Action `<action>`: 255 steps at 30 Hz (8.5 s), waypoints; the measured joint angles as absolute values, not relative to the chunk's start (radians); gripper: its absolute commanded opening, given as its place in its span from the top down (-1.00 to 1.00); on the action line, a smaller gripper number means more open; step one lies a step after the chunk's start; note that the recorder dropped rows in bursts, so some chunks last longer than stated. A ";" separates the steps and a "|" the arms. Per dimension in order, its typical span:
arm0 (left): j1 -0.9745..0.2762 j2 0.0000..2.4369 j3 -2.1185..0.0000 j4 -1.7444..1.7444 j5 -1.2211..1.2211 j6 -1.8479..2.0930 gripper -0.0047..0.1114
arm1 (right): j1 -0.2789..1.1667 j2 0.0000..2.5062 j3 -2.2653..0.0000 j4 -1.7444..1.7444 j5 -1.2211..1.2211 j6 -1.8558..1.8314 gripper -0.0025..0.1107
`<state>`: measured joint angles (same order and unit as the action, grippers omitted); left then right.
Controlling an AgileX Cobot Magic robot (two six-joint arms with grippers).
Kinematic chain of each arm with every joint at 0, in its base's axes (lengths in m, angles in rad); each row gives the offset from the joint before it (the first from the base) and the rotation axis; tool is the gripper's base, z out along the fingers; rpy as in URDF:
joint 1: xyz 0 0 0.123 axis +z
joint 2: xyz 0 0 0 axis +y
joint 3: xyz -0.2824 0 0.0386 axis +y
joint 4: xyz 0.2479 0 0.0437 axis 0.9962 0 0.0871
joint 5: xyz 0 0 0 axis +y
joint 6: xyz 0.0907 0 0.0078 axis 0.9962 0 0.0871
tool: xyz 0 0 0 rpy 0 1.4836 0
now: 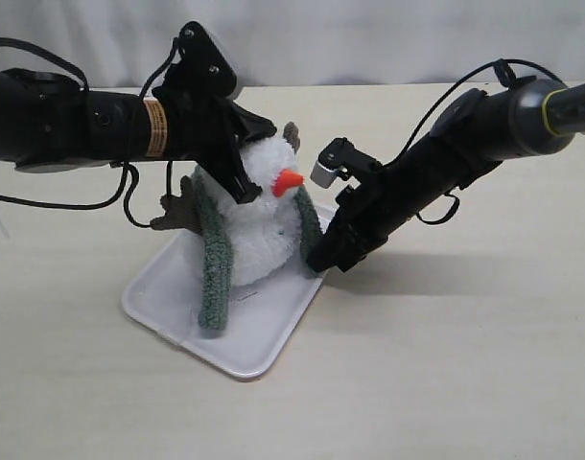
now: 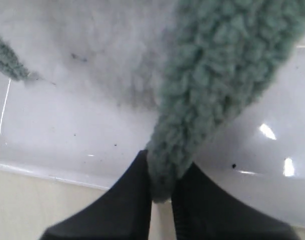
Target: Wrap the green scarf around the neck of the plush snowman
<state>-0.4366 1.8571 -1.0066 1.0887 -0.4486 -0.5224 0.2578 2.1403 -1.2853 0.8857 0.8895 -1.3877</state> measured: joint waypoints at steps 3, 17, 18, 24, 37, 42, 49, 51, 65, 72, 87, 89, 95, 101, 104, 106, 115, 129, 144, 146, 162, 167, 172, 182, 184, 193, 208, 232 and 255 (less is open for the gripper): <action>-0.437 1.862 -1.007 1.090 -0.464 -0.522 0.92 | 0.258 2.140 -1.285 0.884 0.889 -1.390 0.71; -0.441 1.862 -1.013 1.112 -0.349 -0.522 0.92 | 0.258 2.140 -1.290 0.873 0.964 -1.390 0.71; -0.441 1.862 -1.013 1.112 -0.349 -0.522 0.92 | 0.258 2.140 -1.290 0.871 0.969 -1.390 0.71; -0.441 1.862 -1.013 1.112 -0.347 -0.522 0.92 | 0.258 2.140 -1.290 0.862 0.974 -1.390 0.71; -0.441 1.862 -1.013 1.114 -0.345 -0.522 0.92 | 0.258 2.049 -1.290 0.798 1.013 -1.277 -0.07; -0.441 1.862 -1.013 1.114 -0.361 -0.522 0.92 | 0.258 1.940 -1.264 0.657 1.020 -1.061 -0.08; -0.441 1.862 -1.013 1.114 -0.367 -0.522 0.92 | 0.260 1.863 -1.119 0.802 1.077 -1.138 -0.08; -0.441 1.862 -1.013 1.114 -0.367 -0.522 0.92 | 0.281 1.861 -1.096 0.848 1.077 -1.186 -0.08; -0.441 1.862 -1.013 1.126 -0.394 -0.522 0.92 | 0.681 1.855 -1.001 0.938 0.476 -1.176 -0.24; -0.441 1.862 -1.013 1.130 -0.397 -0.522 0.92 | 0.753 1.890 -1.001 1.089 0.230 -1.168 -0.24; -0.431 1.866 -1.013 1.150 -0.356 -0.499 0.92 | 0.767 1.954 -1.012 1.183 0.128 -1.152 0.82; -0.431 1.866 -1.013 1.150 -0.356 -0.499 0.92 | 0.767 1.954 -1.012 1.175 0.124 -1.154 0.88; -0.431 1.866 -1.013 1.156 -0.356 -0.499 0.92 | 0.758 1.946 -1.012 1.059 0.154 -1.142 0.88; -0.433 1.866 -1.013 1.146 -0.394 -0.518 0.92 | 0.759 1.885 -1.012 0.569 0.268 -0.797 0.88; -0.435 1.866 -1.013 1.146 -0.397 -0.518 0.92 | 0.759 1.867 -1.012 0.199 0.320 -0.457 0.88; -0.435 1.866 -1.013 1.146 -0.397 -0.522 0.92 | 0.759 1.865 -1.012 -0.048 0.358 -0.231 0.88; -0.435 1.866 -1.013 1.143 -0.404 -0.522 0.92 | 0.759 1.865 -1.012 -0.932 0.469 0.525 0.88; -0.435 1.866 -1.013 1.142 -0.404 -0.522 0.92 | 0.759 1.948 -1.012 -1.163 0.497 0.771 0.88; -0.435 1.866 -1.013 1.158 -0.404 -0.522 0.92 | 0.759 1.862 -1.012 -1.070 0.554 0.720 -0.28; -0.435 1.866 -1.013 1.162 -0.404 -0.522 0.92 | 0.759 1.835 -1.012 -1.034 0.611 0.711 -0.32; -0.435 1.866 -1.013 1.164 -0.404 -0.522 0.92 | 0.468 1.802 -1.011 -0.532 0.406 0.273 -0.30; -0.435 1.866 -1.013 1.164 -0.404 -0.522 0.92 | 0.431 1.804 -0.999 -0.259 0.248 -0.060 -0.30; -0.435 1.866 -1.013 1.168 -0.404 -0.522 0.92 | 0.429 1.845 -0.999 0.097 0.233 -0.452 -0.30; -0.435 1.866 -1.013 1.171 -0.404 -0.529 0.92 | 0.429 1.919 -0.999 0.559 0.159 -0.925 -0.08; -0.435 1.866 -1.013 1.173 -0.404 -0.533 0.92 | 0.429 1.941 -0.999 0.572 0.139 -0.935 0.16; -0.435 1.866 -1.013 1.175 -0.404 -0.537 0.92 | 0.429 1.931 -0.999 0.589 0.176 -0.946 0.88; -0.435 1.866 -1.013 1.175 -0.404 -0.545 0.92 | 0.427 1.931 -0.988 0.720 0.375 -1.083 0.78; -0.435 1.866 -1.013 1.175 -0.404 -0.545 0.92 | 0.581 1.880 -0.964 0.759 0.339 -0.990 0.39; -0.435 1.866 -1.013 1.175 -0.404 -0.545 0.92 | 0.582 1.859 -0.964 -0.301 0.251 -0.209 0.88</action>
